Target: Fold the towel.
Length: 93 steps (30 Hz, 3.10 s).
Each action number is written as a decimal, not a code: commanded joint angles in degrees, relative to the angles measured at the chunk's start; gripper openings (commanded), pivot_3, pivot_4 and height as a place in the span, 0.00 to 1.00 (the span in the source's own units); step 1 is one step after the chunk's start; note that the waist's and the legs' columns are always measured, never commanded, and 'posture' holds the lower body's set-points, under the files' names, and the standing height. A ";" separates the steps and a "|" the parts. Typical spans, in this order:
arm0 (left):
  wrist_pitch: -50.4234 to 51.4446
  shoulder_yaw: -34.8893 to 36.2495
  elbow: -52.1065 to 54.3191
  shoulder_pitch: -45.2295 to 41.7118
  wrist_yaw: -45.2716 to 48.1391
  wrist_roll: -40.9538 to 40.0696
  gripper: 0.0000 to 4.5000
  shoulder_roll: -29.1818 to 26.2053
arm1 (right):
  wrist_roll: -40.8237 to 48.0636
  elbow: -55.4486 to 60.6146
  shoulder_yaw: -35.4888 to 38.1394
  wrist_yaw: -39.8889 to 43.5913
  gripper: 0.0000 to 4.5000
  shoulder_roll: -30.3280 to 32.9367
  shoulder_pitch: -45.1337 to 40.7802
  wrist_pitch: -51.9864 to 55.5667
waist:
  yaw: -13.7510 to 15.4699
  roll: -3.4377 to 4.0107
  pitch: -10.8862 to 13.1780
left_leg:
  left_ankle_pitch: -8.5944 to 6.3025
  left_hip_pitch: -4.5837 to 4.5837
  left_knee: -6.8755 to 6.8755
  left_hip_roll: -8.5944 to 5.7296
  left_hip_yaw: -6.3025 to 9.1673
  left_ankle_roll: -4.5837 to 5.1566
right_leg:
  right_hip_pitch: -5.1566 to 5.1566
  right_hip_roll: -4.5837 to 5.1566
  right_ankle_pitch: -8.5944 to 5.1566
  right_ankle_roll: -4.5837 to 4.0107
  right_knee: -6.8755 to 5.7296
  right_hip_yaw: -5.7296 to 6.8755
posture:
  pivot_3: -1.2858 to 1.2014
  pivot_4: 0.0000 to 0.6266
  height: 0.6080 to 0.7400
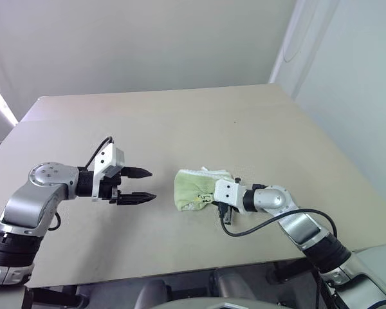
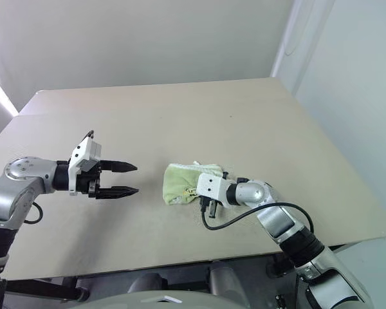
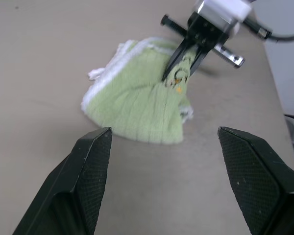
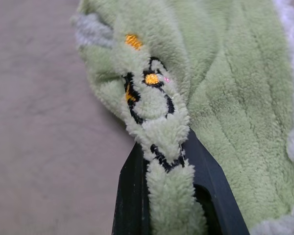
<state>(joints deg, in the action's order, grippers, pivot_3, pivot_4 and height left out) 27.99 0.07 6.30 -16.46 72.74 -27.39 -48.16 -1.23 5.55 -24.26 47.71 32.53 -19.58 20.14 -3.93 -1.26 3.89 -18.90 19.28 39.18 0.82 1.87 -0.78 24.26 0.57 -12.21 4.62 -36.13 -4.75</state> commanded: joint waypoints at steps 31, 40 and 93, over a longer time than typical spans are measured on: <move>-1.83 -0.93 -2.34 -4.72 0.88 1.51 0.81 2.16 | 2.50 1.21 12.63 -8.00 0.01 2.83 3.42 3.28 | -0.04 0.18 0.12 | -0.02 0.14 -0.13 0.00 -0.11 0.04 | 0.20 -0.02 -0.01 -0.02 0.04 -0.09 | 0.52 0.00 0.79; 2.62 1.19 -3.46 -8.30 -0.05 -2.39 0.81 2.72 | 2.63 0.30 13.13 -5.73 0.01 4.24 4.17 4.30 | -0.14 0.17 0.12 | -0.02 0.12 -0.13 0.00 -0.10 0.04 | 0.19 -0.03 -0.01 -0.02 0.03 -0.08 | 0.52 0.00 0.79; -8.21 2.12 -14.03 -7.15 1.78 1.61 0.81 2.05 | 31.85 3.26 32.27 -6.15 0.83 -2.61 -2.55 17.68 | -0.10 0.35 0.15 | -0.02 -0.26 -0.20 0.01 0.05 0.03 | -0.29 -0.03 -0.03 0.01 0.03 -0.03 | 0.52 0.00 0.79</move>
<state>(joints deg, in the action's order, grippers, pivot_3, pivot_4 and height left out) 21.00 0.69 -7.38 -22.70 74.23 -25.97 -45.19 25.70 2.43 5.41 39.75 28.58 -21.33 33.88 -4.03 -0.91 4.05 -18.92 19.30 39.00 0.82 1.93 -0.75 24.26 0.54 -12.22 4.63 -36.12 -4.77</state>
